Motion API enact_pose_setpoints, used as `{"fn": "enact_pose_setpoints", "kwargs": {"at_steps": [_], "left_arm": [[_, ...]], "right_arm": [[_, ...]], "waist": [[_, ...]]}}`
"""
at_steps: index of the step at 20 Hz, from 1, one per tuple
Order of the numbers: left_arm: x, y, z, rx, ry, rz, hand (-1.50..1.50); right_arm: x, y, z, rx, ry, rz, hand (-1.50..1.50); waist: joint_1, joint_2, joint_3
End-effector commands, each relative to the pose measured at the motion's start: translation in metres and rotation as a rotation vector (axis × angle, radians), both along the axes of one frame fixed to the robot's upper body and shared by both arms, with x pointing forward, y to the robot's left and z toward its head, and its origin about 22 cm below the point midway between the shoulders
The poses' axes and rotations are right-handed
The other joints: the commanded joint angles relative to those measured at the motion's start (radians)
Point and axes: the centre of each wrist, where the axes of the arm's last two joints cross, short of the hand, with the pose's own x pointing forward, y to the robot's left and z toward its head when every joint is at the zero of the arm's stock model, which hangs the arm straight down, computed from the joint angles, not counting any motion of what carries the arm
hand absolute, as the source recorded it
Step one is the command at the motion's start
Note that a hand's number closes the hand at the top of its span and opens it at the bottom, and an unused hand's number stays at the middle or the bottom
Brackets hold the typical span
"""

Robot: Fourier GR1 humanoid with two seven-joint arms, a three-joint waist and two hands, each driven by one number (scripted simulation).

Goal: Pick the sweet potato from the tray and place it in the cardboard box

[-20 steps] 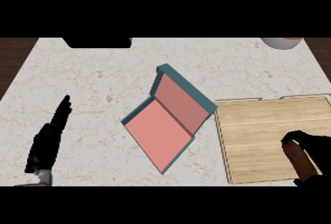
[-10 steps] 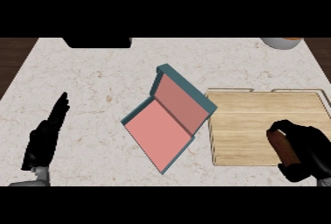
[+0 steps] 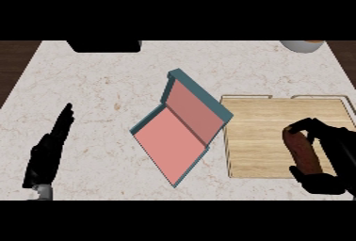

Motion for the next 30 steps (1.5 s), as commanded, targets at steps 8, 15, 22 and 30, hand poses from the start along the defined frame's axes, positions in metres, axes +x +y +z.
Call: {"fn": "enact_pose_setpoints", "kwargs": {"at_steps": [8, 15, 22, 30], "left_arm": [[0.008, -0.008, 0.002, 0.001, -0.009, -0.015, 0.0], [-0.002, -0.003, 0.012, -0.001, 0.019, -0.032, 0.0], [0.01, -0.003, -0.007, 0.0, 0.002, -0.028, 0.0], [-0.001, -0.026, -0.004, -0.007, -0.018, -0.033, 0.0]], "right_arm": [[-0.008, 0.063, 0.069, 0.313, -0.136, 0.274, 1.5], [0.032, 0.11, 0.115, 0.287, -0.101, 0.252, 1.5], [0.054, 0.189, 0.111, 0.239, -0.041, 0.225, 1.5], [0.106, 0.233, 0.059, 0.188, 0.063, 0.204, 1.5]], "waist": [[0.009, 0.003, 0.0], [0.017, 0.003, 0.0], [0.016, 0.004, 0.0], [0.026, 0.006, 0.0]]}}
